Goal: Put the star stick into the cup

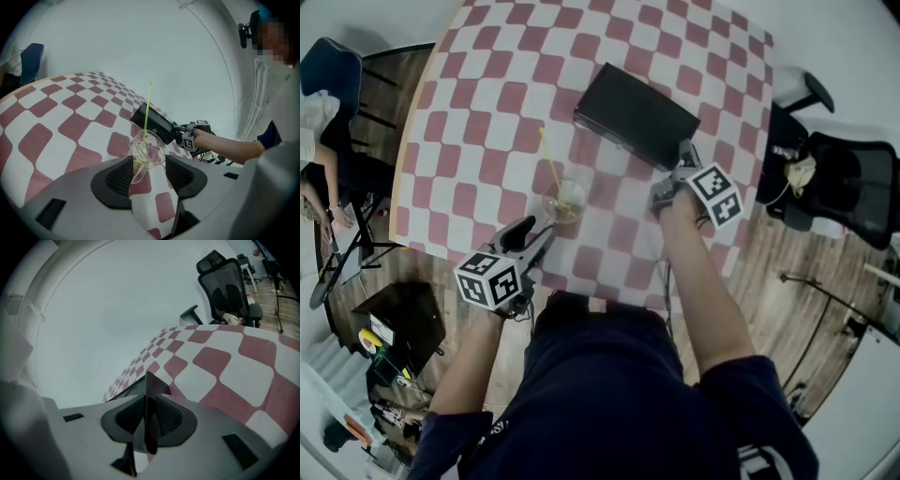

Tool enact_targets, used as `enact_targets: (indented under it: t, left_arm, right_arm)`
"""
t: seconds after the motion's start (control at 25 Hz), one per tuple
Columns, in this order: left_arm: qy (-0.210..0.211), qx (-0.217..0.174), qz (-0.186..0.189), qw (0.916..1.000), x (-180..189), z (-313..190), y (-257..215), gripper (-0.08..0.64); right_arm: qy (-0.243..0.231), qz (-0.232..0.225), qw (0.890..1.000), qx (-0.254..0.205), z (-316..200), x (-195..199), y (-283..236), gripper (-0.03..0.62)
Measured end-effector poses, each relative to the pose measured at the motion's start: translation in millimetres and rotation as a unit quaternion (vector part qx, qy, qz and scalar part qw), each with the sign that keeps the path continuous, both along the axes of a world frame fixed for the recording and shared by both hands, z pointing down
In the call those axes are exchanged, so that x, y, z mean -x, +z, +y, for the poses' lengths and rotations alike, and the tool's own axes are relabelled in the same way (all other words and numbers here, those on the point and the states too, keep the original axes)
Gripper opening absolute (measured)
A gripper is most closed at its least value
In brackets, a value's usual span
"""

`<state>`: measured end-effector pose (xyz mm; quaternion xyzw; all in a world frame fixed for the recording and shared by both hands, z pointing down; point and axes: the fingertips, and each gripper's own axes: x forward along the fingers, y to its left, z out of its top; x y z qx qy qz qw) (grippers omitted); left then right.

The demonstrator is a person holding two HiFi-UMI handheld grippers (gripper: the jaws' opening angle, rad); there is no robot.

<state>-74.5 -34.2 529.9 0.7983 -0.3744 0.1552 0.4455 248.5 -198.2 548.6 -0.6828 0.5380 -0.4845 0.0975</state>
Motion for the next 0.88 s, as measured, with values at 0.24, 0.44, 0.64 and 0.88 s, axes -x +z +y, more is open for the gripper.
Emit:
enact_targets:
  t: [0.24,0.44,0.64,0.88]
  left_arm:
    - [-0.001,-0.002,0.005,1.0000,7,8,-1,0.238]
    - [0.003,-0.001,0.005,1.0000,13,15,2,0.238]
    - [0.015,-0.012,0.000,0.9998,14,20,-2,0.238]
    - [0.037,-0.059,-0.019,0.9974,25,16,-25,0.233]
  right_arm:
    - [0.003,-0.021,1.000,-0.004,15,14,2,0.091]
    - [-0.003,-0.053,0.999,-0.010,20,20,6,0.095]
    - [-0.090,0.006,0.996,-0.013,30,17,-16,0.126]
    - [-0.362,0.182,0.904,-0.140,43,125,-122,0.073]
